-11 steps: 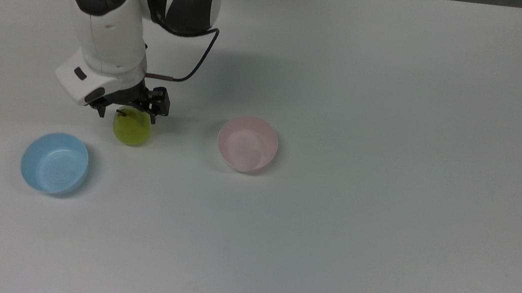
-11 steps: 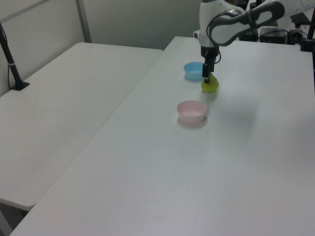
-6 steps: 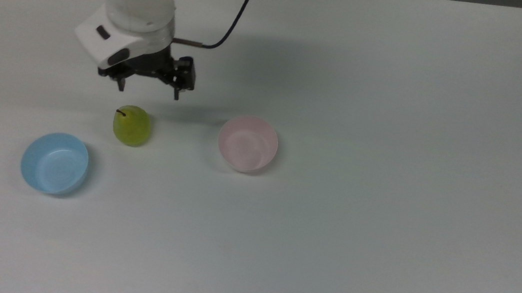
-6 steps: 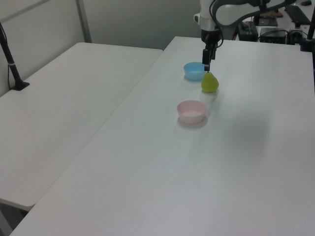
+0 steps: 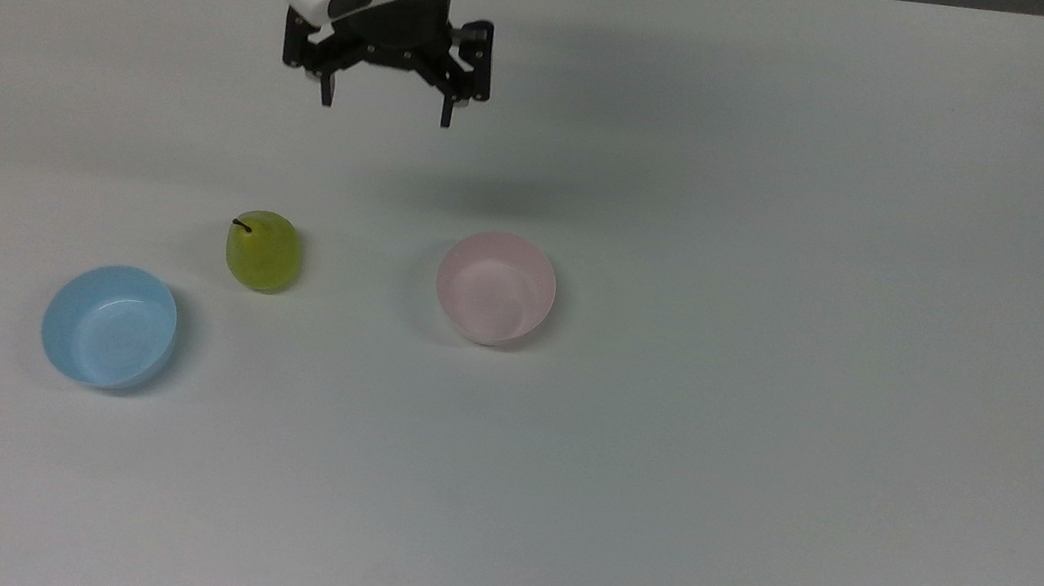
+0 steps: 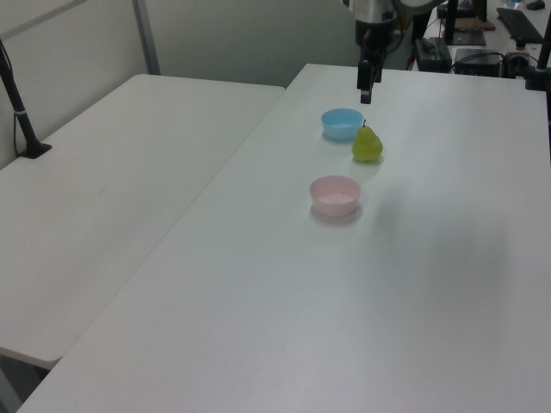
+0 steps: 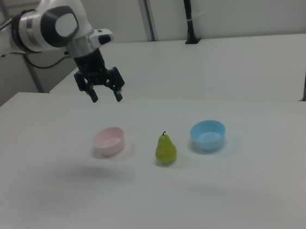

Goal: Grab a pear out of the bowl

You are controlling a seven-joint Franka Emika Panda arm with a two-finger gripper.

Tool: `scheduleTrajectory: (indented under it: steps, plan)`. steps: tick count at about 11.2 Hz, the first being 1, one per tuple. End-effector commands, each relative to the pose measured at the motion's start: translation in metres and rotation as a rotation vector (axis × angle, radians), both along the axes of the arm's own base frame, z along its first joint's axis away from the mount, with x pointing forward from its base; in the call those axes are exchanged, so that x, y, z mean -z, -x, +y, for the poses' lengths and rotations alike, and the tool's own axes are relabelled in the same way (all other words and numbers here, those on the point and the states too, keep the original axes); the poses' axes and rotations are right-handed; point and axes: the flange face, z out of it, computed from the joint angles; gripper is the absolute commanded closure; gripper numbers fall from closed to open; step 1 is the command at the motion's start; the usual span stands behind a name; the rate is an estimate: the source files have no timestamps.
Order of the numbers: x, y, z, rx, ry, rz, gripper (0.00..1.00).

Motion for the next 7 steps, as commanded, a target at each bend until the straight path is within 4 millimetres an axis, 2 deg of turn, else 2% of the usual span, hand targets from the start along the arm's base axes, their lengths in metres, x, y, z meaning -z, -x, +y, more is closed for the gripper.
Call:
scheduleTrajectory:
  steps: [1,4,7]
  plan:
    - [-0.044,0.033,0.002,0.041,-0.011,0.03,0.0]
    - [-0.064,0.05,-0.003,0.058,-0.044,0.042,0.0]
    - [-0.066,0.058,-0.003,0.053,-0.041,0.078,0.0]
